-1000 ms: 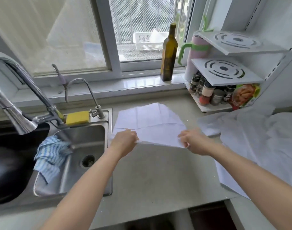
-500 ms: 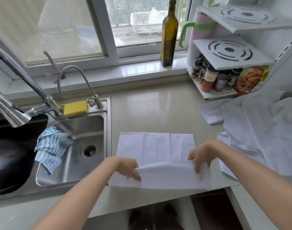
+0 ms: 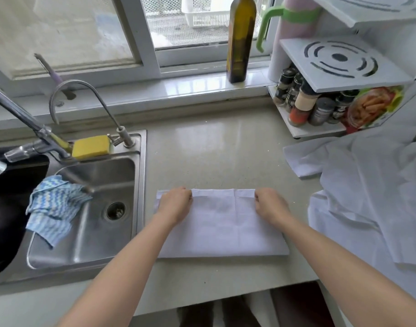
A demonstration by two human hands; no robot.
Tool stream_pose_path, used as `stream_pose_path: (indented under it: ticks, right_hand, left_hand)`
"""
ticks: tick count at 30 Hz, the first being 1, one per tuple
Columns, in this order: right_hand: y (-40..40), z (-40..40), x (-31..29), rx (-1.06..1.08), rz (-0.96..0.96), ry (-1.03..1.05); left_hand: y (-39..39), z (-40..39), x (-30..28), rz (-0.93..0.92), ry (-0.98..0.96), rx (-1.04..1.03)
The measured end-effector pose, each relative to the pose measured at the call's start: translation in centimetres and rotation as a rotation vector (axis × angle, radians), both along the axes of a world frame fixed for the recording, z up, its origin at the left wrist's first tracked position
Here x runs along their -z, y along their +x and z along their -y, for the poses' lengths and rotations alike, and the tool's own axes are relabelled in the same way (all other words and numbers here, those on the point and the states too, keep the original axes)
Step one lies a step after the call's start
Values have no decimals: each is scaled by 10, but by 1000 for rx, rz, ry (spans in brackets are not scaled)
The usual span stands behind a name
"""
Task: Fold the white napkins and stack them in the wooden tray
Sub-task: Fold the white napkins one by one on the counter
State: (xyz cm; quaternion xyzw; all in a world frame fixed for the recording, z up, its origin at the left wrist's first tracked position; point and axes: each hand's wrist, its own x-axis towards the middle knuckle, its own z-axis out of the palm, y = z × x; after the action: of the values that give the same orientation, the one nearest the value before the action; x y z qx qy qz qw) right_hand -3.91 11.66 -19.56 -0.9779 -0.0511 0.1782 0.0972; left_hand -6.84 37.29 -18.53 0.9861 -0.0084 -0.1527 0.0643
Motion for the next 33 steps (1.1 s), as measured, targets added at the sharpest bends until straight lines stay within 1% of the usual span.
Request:
stream_pose_path:
  ticks: [2, 7, 12, 15, 19, 21, 26, 33]
  right_hand:
    - [4, -7, 4, -28, 21, 48]
    - [12, -25, 12, -54, -35, 228]
    - [21, -30, 23, -69, -28, 221]
    - [24, -31, 27, -89, -2, 164]
    - [24, -36, 28, -118, 78, -66]
    - [25, -40, 29, -138, 93, -124]
    - [27, -42, 29, -172, 112, -162]
    - [29, -43, 27, -157, 104, -143]
  left_hand:
    - [7, 0, 7, -5, -11, -2]
    - [18, -7, 22, -62, -95, -23]
    - [25, -16, 31, -116, -84, -3]
    - [27, -18, 33, -131, -90, 3]
    - [27, -18, 36, -97, -24, 3]
    - [27, -19, 39, -66, 22, -5]
    - [27, -20, 41, -46, 54, 7]
    - [30, -17, 41, -57, 72, -12]
